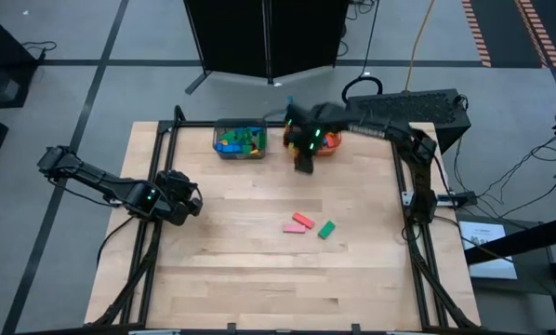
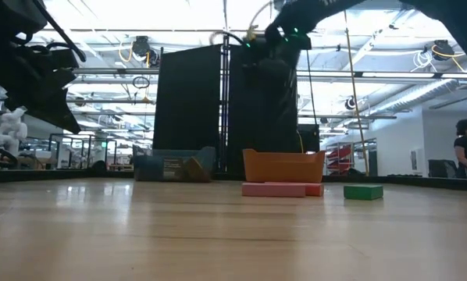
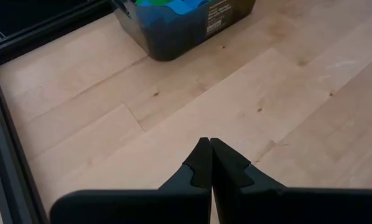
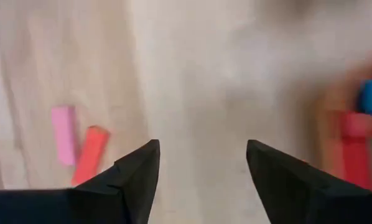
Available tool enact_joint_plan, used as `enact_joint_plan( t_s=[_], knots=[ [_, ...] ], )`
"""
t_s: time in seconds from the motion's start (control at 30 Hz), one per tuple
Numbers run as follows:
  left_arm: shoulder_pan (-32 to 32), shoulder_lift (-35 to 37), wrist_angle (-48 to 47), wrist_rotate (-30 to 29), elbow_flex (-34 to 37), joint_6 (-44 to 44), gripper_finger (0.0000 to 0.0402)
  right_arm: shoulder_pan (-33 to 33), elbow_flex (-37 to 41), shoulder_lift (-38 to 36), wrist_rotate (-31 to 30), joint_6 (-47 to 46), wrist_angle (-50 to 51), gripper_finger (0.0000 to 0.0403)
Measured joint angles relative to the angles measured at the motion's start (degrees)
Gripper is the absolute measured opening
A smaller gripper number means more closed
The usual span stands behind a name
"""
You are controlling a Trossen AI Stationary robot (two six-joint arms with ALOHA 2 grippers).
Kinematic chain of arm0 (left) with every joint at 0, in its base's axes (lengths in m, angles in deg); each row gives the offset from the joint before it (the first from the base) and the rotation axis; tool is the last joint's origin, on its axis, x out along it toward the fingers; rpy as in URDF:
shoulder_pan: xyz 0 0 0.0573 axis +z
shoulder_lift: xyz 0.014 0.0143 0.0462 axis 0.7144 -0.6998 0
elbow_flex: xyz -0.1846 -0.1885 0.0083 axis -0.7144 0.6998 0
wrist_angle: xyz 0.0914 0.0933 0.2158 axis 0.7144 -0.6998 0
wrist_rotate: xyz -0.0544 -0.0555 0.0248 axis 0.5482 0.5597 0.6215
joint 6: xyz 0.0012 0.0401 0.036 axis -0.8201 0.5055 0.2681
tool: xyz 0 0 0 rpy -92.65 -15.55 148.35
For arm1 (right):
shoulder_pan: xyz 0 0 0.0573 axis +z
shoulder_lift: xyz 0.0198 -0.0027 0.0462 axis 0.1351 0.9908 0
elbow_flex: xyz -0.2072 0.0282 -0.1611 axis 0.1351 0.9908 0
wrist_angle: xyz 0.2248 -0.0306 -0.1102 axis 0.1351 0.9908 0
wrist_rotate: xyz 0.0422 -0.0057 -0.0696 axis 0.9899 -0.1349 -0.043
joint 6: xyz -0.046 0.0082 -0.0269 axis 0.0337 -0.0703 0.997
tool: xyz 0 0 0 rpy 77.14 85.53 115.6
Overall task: Sort blocks by size
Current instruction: Put the large red block into the orange bin
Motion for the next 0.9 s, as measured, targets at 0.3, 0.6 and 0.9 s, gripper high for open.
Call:
enact_joint_plan(
  t_s=[0.3,0.6,0.9],
  knots=[
    [0.0,0.0,0.04,0.0,0.0,-0.04,0.0,15.98,13.05,-0.04,-6.86,-15.47,-8.81,0.0216],
    [0.0,0.0,0.02,0.0,0.0,0.02,0.0,23.07,22.1,-0.04,-13.12,-25.81,-21.43,0.0215],
    [-0.01,0.0,0.02,1.09,0.0,0.04,0.0,25.52,25.1,-0.37,-17.51,-27.85,-26.64,0.0215]
  ],
)
